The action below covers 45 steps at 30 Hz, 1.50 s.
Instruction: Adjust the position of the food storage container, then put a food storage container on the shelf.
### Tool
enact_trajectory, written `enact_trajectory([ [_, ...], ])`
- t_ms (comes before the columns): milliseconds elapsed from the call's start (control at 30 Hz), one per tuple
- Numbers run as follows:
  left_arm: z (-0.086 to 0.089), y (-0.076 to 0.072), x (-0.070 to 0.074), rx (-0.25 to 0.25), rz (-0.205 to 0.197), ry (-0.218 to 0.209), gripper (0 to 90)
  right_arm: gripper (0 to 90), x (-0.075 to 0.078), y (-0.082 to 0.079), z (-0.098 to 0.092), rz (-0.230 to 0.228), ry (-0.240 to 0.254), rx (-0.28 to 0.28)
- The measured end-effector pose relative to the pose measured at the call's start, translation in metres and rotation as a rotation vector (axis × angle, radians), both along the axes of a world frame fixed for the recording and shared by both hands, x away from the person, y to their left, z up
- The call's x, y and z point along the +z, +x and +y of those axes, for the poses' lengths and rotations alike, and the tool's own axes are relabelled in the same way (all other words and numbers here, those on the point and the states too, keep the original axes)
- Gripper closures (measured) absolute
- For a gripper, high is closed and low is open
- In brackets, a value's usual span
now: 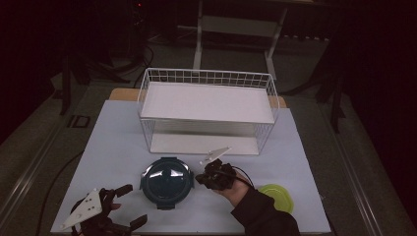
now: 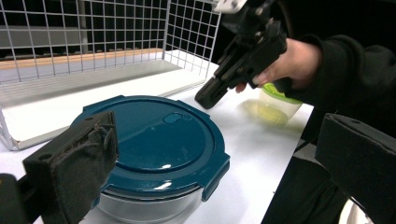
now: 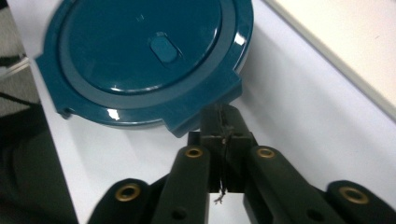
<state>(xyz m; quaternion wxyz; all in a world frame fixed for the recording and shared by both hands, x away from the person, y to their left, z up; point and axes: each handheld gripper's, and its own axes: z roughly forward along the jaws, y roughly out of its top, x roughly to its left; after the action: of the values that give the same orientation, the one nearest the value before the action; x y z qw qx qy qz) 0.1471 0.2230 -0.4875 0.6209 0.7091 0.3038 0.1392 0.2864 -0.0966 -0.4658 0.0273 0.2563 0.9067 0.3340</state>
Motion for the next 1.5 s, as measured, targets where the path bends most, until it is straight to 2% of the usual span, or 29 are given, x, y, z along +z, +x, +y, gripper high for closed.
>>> enact_trajectory([
  [133,0.0,0.0,0.0,0.004,0.001,-0.002,0.0,70.3,0.007,-0.007,-0.004,0.0,0.053,-0.006],
  [233,0.0,0.0,0.0,0.006,0.005,-0.003,0.0,53.6,0.01,-0.016,-0.006,-0.033,0.083,-0.004],
  [333,0.0,0.001,0.0,0.005,0.006,0.001,0.0,36.3,0.013,-0.021,-0.009,-0.054,0.141,0.001],
  [367,0.0,0.001,0.0,0.005,0.006,0.001,0.0,36.3,0.013,-0.021,-0.009,-0.054,0.141,0.001],
  [400,0.0,0.001,0.0,0.005,0.006,0.004,0.0,31.8,0.014,-0.023,-0.01,-0.047,0.156,0.001],
  [433,0.0,0.001,0.0,0.005,0.006,0.004,0.0,22.8,0.017,-0.025,-0.011,-0.057,0.173,0.022],
  [467,0.0,0.002,0.001,0.008,0.009,0.01,0.0,21.0,0.018,-0.026,-0.012,-0.063,0.185,0.016],
  [500,0.0,0.002,0.001,0.008,0.009,0.01,0.0,17.7,0.02,-0.026,-0.015,-0.053,0.224,0.011],
  [533,0.001,0.002,0.002,0.013,0.011,0.013,0.0,17.0,0.02,-0.027,-0.016,-0.072,0.231,0.004],
  [633,0.001,0.002,0.003,0.01,0.015,0.008,0.0,16.9,0.022,-0.03,-0.017,-0.128,0.208,-0.008],
  [667,0.003,0.003,0.012,0.014,-0.002,0.02,0.0,13.6,0.025,-0.036,-0.021,-0.2,0.218,-0.048],
  [700,0.003,0.003,0.012,0.014,-0.002,0.02,0.0,13.5,0.027,-0.038,-0.022,-0.241,0.221,-0.056],
  [733,0.004,0.004,0.015,0.011,-0.003,0.025,0.0,13.5,0.027,-0.038,-0.022,-0.241,0.221,-0.056],
  [767,0.005,0.004,0.018,0.011,-0.002,0.024,0.0,13.3,0.029,-0.041,-0.024,-0.296,0.222,-0.067],
  [800,0.009,0.006,0.024,0.008,0.004,0.028,0.0,12.9,0.032,-0.046,-0.027,-0.384,0.212,-0.094],
  [867,0.013,0.009,0.029,0.014,0.022,0.028,0.0,13.9,0.036,-0.049,-0.031,-0.424,0.225,-0.122],
  [933,0.015,0.01,0.031,0.021,0.029,0.028,0.0,14.3,0.039,-0.051,-0.034,-0.421,0.246,-0.133],
  [1000,0.019,0.014,0.034,0.024,0.058,0.035,0.0,14.8,0.04,-0.053,-0.036,-0.435,0.258,-0.141],
  [1033,0.02,0.016,0.036,0.03,0.071,0.045,0.0,16.4,0.041,-0.055,-0.039,-0.449,0.291,-0.138],
  [1067,0.021,0.019,0.037,0.03,0.088,0.061,0.0,16.6,0.041,-0.056,-0.041,-0.457,0.318,-0.133],
  [1100,0.022,0.021,0.038,0.026,0.109,0.072,0.0,16.6,0.041,-0.056,-0.041,-0.457,0.318,-0.133],
  [1133,0.022,0.026,0.039,0.031,0.148,0.097,0.0,18.3,0.041,-0.058,-0.043,-0.456,0.357,-0.142],
  [1233,0.022,0.031,0.038,0.036,0.172,0.11,0.0,18.0,0.04,-0.061,-0.044,-0.454,0.338,-0.164],
  [1300,0.022,0.039,0.035,0.038,0.225,0.12,0.0,18.0,0.039,-0.062,-0.044,-0.427,0.328,-0.172],
  [1367,0.021,0.044,0.031,0.051,0.265,0.12,0.0,18.3,0.037,-0.062,-0.044,-0.397,0.347,-0.17],
  [1400,0.021,0.044,0.031,0.051,0.265,0.12,0.0,18.2,0.036,-0.062,-0.044,-0.39,0.352,-0.17],
  [1433,0.022,0.047,0.029,0.085,0.286,0.111,0.0,18.2,0.036,-0.062,-0.044,-0.39,0.352,-0.17],
  [1467,0.026,0.055,0.024,0.104,0.356,0.062,0.0,17.6,0.034,-0.063,-0.044,-0.389,0.354,-0.169],
  [1500,0.026,0.055,0.024,0.104,0.356,0.062,0.0,16.9,0.034,-0.063,-0.044,-0.38,0.356,-0.166],
])
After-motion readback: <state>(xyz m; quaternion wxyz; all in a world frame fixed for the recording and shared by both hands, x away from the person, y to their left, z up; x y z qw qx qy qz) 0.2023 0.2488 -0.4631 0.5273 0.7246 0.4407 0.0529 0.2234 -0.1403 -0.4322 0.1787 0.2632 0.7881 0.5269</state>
